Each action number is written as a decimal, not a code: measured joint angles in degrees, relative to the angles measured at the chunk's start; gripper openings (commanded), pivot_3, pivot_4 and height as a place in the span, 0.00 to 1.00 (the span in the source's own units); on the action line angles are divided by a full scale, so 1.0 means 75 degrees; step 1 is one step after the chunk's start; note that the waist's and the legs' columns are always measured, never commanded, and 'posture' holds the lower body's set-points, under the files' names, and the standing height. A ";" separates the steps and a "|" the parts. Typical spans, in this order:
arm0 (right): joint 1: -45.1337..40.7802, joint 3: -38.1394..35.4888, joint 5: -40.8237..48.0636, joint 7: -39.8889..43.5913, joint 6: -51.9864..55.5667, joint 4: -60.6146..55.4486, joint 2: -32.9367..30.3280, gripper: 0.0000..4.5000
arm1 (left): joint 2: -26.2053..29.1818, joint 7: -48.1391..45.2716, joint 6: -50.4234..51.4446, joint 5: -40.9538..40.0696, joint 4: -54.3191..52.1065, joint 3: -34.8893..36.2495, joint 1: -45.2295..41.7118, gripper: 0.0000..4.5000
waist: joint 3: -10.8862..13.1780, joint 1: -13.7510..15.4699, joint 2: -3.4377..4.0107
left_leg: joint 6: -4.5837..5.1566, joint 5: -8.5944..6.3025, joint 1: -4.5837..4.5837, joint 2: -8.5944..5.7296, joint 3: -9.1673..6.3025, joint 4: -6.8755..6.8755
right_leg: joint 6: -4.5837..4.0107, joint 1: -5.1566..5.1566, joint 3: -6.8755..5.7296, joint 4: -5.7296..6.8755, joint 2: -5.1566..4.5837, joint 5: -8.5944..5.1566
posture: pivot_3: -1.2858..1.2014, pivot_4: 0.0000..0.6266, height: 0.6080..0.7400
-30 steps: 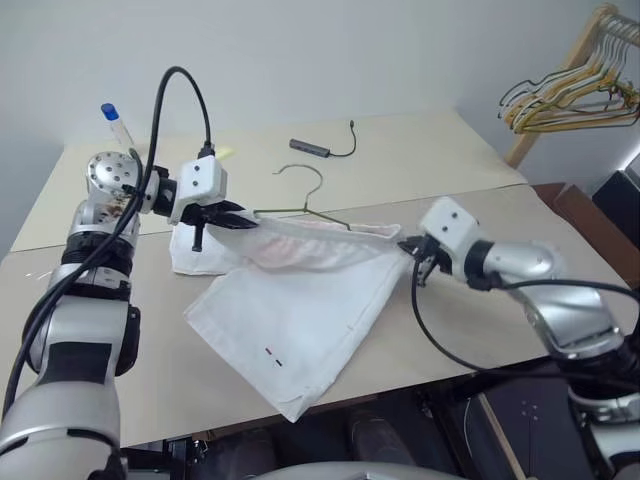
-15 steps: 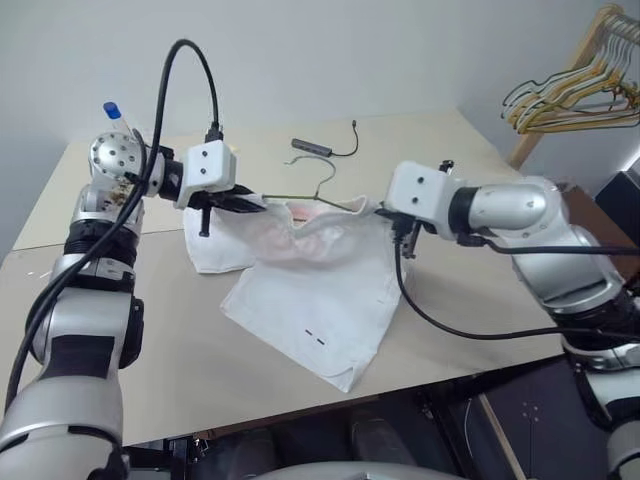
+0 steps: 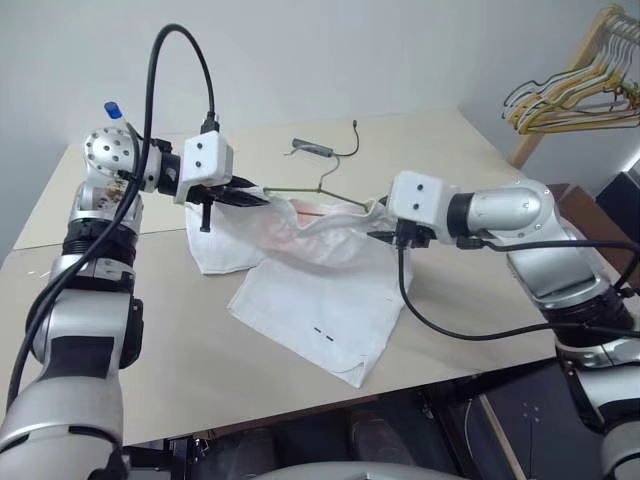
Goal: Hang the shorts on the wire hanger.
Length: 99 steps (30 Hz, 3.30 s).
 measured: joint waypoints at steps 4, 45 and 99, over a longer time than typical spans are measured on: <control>0.0000 -0.0176 0.0175 0.0057 0.0153 0.0173 0.0211 0.63 | -0.0005 -0.0066 0.0134 -0.0167 -0.0130 0.0001 0.0098 0.00 | 0.0000 -0.0001 0.0000 | 0.0000 0.0000 -0.0001 0.0000 -0.0010 0.0000 | 0.0000 -0.0001 -0.0001 0.0000 0.0000 0.0000 | 0.48 0.00 1.00; 0.1398 -0.1967 0.0966 -0.1488 0.3124 0.0001 0.0025 0.01 | -0.0424 0.1530 0.1464 -0.1439 -0.0271 0.1718 -0.0196 1.00 | -0.0002 -0.0056 0.0003 | 0.0000 0.0000 0.0000 -0.0002 -0.0027 0.0000 | 0.0000 0.0000 0.0006 0.0006 -0.0009 0.0000 | 0.44 0.00 1.00; -0.3865 -0.8153 0.0153 -1.0093 0.3624 0.8564 -0.0849 0.01 | -0.1808 0.3578 0.5287 -0.4892 -0.6599 0.2171 0.2889 1.00 | -0.0080 -0.0851 0.0167 | 0.0001 -0.0001 0.0160 -0.0024 0.0130 -0.0099 | 0.0030 0.0135 0.0152 -0.0091 -0.0011 -0.0018 | 0.43 0.00 1.00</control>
